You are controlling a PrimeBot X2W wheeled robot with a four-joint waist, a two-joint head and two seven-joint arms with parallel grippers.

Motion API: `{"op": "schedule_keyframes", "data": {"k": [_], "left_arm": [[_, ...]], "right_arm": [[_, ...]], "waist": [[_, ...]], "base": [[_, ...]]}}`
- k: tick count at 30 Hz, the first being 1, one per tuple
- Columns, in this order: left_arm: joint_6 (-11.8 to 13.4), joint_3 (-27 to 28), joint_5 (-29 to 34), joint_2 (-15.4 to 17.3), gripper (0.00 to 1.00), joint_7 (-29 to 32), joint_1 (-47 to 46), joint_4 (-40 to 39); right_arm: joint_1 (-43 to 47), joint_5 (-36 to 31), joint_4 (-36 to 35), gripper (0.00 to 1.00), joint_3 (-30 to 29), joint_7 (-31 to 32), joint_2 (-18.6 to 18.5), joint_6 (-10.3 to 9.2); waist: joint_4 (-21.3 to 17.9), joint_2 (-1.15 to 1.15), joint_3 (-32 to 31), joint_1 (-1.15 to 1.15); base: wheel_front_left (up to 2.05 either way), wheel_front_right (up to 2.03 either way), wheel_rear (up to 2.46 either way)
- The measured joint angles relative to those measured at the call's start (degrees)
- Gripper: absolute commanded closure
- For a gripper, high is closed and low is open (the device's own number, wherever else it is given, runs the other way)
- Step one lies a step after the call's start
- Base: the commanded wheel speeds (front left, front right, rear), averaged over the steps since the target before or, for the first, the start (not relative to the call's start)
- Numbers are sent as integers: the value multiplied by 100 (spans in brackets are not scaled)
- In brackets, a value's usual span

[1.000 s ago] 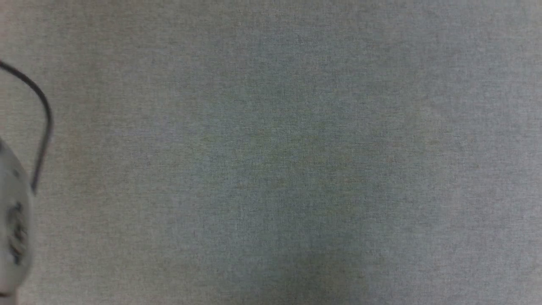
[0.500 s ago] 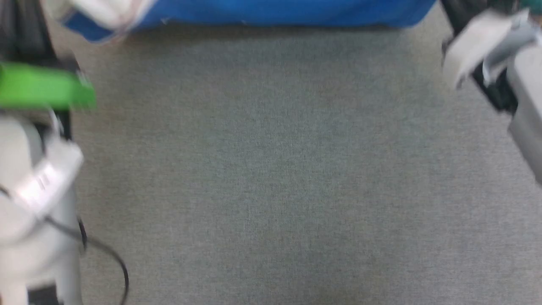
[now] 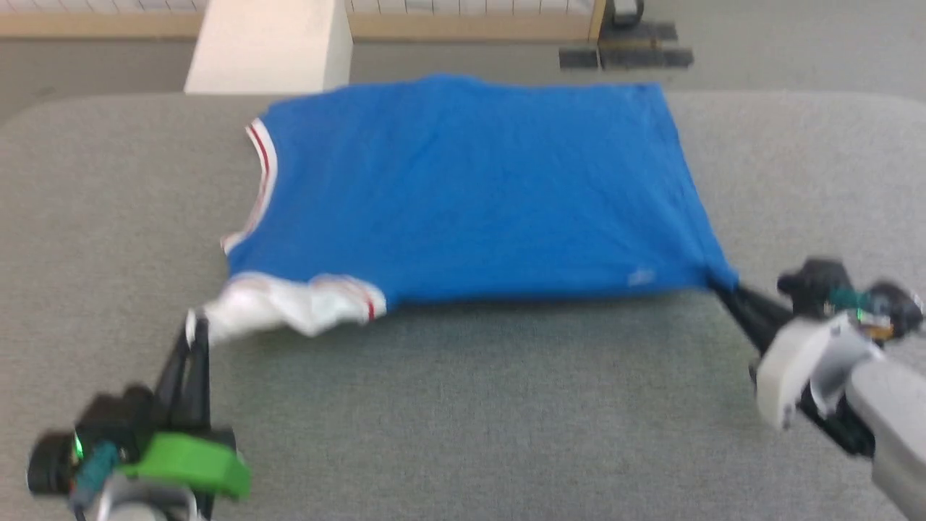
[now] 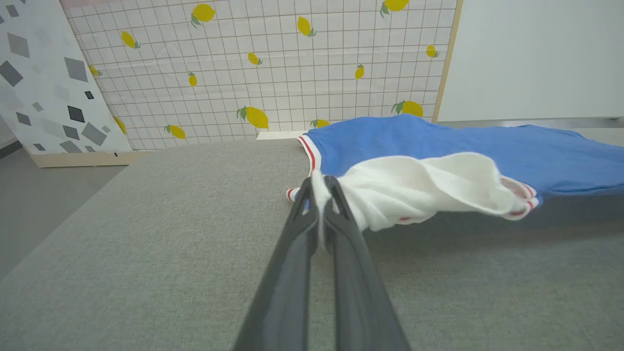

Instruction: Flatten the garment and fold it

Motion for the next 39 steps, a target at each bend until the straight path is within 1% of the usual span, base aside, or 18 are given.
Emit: {"op": "schedule_keyframes", "data": {"k": [4,7,10,16,19,22,29,32,35,39], "left_arm": [[0,-57,-107,36,100,0,648,119],[1,23,-121,-34,100,0,1124,154],[1,37,-142,-140,100,0,1551,233],[1,70,-135,-278,100,0,2003,385],[1,110,-147,-293,100,0,2166,521],[0,-31,-144,-261,100,0,2293,681],[0,-316,-138,-13,100,0,2121,722],[0,-348,-59,37,100,0,1805,593],[0,-380,29,155,100,0,1425,438],[0,-604,189,254,100,0,955,360]], "right_arm": [[671,105,-366,100,-33,119,-224,0],[1156,100,-606,100,-98,203,-370,0],[1717,146,-788,100,-260,309,-441,2],[2745,157,-1249,100,-586,566,-568,2],[3030,75,-1459,100,-815,680,-580,2],[3215,-64,-1595,100,-1056,794,-569,2],[3343,-416,-1906,100,-1566,969,-366,2],[3343,-520,-2045,100,-1759,1043,-267,2],[3304,-613,-2162,100,-1978,1076,-141,2],[3139,-701,-2232,100,-2172,1143,10,2]], "waist": [[28,0,-377,0],[29,0,-633,0],[22,0,-864,0],[21,0,-1191,0],[-9,0,-1246,0],[-32,0,-1243,0],[9,0,-1127,0],[13,0,-1081,0],[-10,0,-1007,0],[-49,0,-897,0]], "base": [[0,0,0],[0,0,0],[0,0,0],[0,0,0],[0,0,0],[0,0,0],[0,0,0],[0,0,0],[0,0,0],[0,0,0]]}}
